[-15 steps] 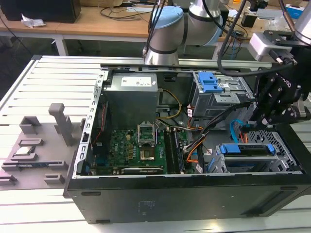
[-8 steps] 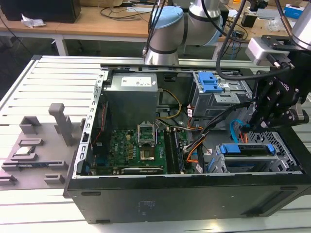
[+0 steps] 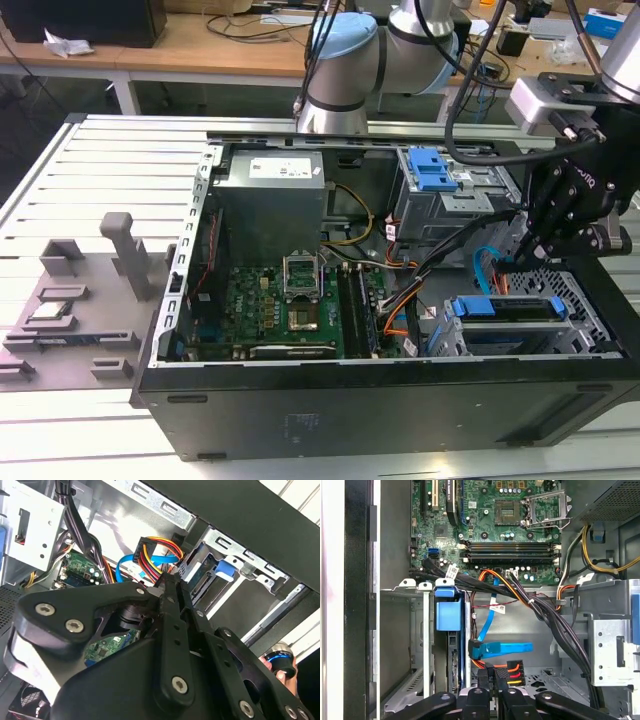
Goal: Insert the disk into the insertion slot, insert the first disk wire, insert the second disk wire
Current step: 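Insert the first disk wire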
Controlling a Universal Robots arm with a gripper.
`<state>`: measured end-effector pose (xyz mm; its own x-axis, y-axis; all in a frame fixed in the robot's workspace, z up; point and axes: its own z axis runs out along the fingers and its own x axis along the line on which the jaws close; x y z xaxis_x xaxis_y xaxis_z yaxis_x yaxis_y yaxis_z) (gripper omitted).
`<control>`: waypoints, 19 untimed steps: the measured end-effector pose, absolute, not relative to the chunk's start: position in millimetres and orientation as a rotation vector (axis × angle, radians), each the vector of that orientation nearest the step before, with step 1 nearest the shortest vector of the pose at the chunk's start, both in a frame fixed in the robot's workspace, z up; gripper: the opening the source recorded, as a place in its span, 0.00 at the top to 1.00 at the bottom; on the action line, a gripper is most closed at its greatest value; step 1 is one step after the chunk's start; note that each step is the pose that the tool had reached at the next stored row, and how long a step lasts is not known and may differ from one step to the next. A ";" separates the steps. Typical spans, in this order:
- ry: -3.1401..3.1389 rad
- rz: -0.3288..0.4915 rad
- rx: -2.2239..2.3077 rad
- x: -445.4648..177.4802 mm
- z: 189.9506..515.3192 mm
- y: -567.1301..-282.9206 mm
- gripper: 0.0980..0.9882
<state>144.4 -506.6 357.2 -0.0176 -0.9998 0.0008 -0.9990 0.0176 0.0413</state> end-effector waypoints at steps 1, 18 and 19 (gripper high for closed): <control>-2.220 -0.045 2.181 144.4 357.2 -506.6 0.93; -2.220 -0.045 2.181 149.0 346.8 -533.6 0.93; -2.219 -0.045 2.181 149.4 346.2 -533.9 0.93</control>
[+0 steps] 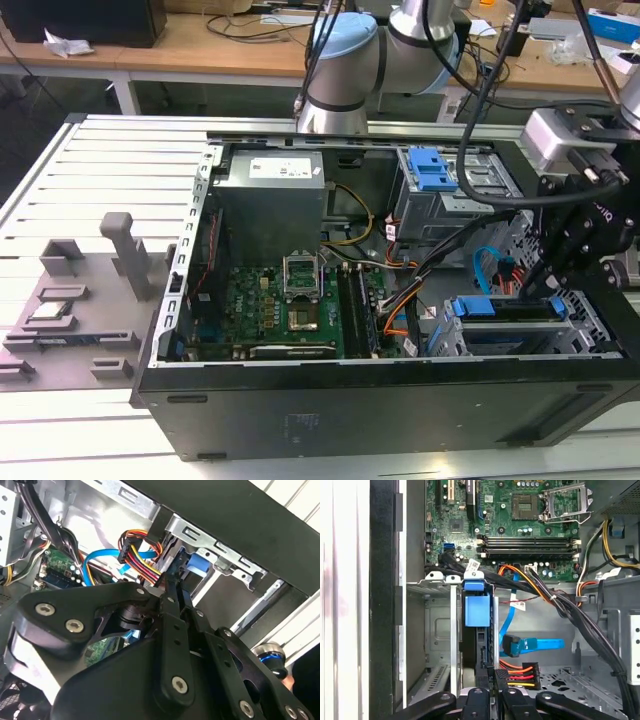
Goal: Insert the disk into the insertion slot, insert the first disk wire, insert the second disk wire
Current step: 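Insert the first disk wire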
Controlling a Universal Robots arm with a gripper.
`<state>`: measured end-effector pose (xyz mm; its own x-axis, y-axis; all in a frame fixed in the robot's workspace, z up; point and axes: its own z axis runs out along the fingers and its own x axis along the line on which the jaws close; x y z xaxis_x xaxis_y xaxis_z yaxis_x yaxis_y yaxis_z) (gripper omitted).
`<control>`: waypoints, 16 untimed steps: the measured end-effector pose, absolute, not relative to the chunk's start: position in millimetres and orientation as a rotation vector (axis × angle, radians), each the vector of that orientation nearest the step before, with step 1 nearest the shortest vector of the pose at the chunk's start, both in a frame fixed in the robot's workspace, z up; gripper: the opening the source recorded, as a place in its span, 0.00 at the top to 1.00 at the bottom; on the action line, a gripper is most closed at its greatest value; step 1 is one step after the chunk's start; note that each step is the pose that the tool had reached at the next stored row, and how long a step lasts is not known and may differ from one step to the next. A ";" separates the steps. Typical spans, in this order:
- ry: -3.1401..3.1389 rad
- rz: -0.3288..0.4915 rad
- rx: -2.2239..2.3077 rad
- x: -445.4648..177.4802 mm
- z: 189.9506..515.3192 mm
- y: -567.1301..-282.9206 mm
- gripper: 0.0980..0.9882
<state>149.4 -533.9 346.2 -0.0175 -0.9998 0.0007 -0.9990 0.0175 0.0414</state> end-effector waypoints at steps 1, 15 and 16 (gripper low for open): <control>-2.219 -0.045 2.181 149.7 345.9 -534.0 0.93; -2.219 -0.043 2.180 151.6 337.9 -534.9 0.93; -2.219 -0.043 2.180 151.6 337.7 -534.9 0.93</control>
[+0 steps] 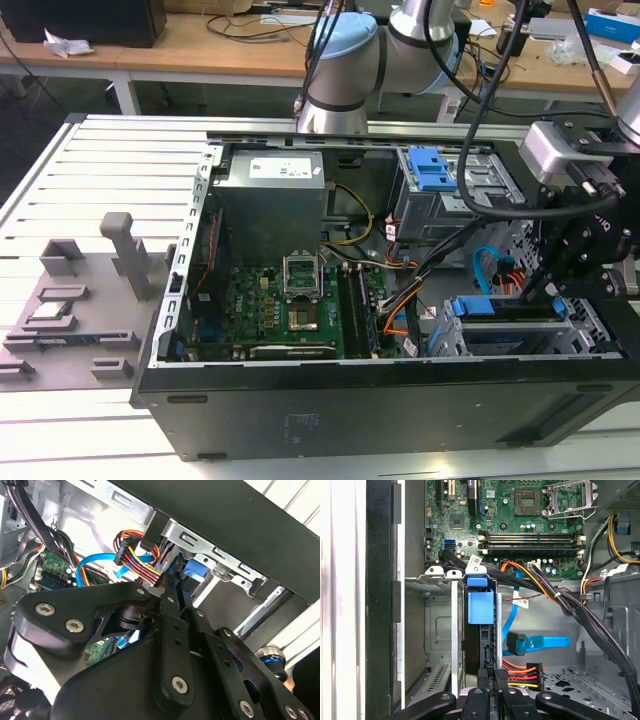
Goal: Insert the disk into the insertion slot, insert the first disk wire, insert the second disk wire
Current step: 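Insert the first disk wire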
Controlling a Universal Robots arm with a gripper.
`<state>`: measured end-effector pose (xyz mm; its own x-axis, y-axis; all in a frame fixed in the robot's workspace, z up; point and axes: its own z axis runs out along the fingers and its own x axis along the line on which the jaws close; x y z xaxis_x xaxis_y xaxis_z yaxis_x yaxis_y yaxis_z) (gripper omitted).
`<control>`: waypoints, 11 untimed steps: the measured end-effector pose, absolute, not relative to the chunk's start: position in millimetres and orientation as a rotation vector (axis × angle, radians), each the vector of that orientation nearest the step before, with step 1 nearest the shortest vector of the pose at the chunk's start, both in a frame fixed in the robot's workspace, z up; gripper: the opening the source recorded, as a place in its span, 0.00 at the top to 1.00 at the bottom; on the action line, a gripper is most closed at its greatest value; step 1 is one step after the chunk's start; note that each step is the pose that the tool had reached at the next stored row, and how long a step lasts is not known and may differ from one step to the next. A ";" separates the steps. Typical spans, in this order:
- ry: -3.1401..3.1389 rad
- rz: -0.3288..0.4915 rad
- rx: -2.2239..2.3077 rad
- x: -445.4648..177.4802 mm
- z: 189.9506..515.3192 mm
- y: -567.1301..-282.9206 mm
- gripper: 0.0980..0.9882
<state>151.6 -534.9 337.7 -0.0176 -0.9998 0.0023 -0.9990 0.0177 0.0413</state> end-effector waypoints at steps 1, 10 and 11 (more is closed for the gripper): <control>-2.219 -0.044 2.180 151.6 337.6 -534.9 0.93; -2.219 -0.044 2.180 151.6 344.0 -534.8 0.84; -2.219 -0.044 2.180 151.6 347.7 -534.7 0.84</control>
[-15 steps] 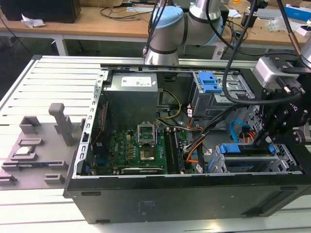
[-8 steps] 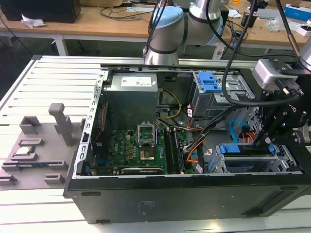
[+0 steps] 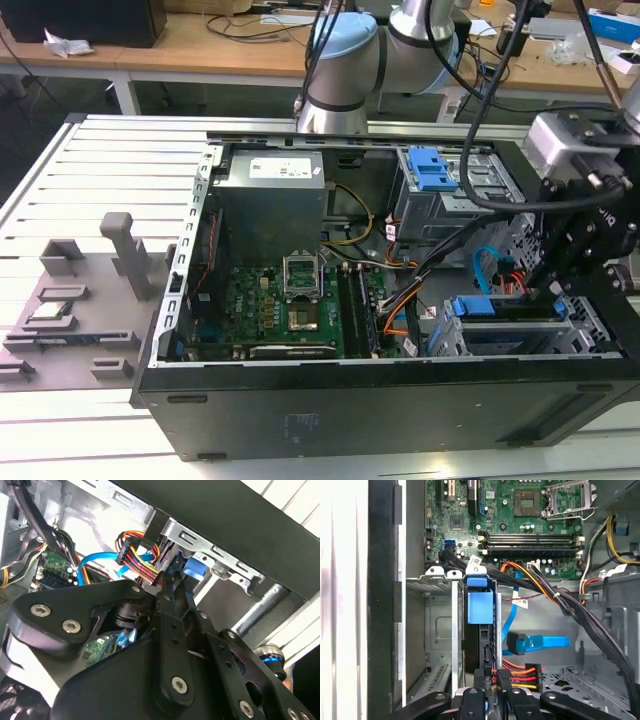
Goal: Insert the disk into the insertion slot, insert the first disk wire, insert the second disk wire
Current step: 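Insert the first disk wire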
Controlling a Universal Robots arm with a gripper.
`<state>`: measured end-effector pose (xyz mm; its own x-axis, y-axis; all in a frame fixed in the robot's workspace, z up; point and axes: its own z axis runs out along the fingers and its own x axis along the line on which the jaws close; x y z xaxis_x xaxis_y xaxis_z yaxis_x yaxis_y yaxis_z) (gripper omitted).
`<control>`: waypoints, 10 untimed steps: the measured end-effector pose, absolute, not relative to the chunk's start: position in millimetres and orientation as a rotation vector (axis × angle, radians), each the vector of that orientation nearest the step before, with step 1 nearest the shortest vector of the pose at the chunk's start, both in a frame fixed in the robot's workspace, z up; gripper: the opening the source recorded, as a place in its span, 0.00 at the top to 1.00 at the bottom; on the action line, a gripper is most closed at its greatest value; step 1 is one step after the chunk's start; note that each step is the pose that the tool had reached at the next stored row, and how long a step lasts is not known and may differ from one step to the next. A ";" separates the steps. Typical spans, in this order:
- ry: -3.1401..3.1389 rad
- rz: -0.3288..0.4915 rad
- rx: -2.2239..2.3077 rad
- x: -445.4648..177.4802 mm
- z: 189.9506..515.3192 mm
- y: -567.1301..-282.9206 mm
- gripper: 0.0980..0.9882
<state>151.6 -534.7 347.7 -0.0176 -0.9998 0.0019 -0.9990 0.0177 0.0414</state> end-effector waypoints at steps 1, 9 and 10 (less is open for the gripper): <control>-2.219 -0.044 2.180 151.6 354.1 -534.0 0.84; -2.219 -0.044 2.180 151.6 386.8 -523.7 0.93; -2.219 -0.044 2.180 151.6 394.4 -523.3 0.99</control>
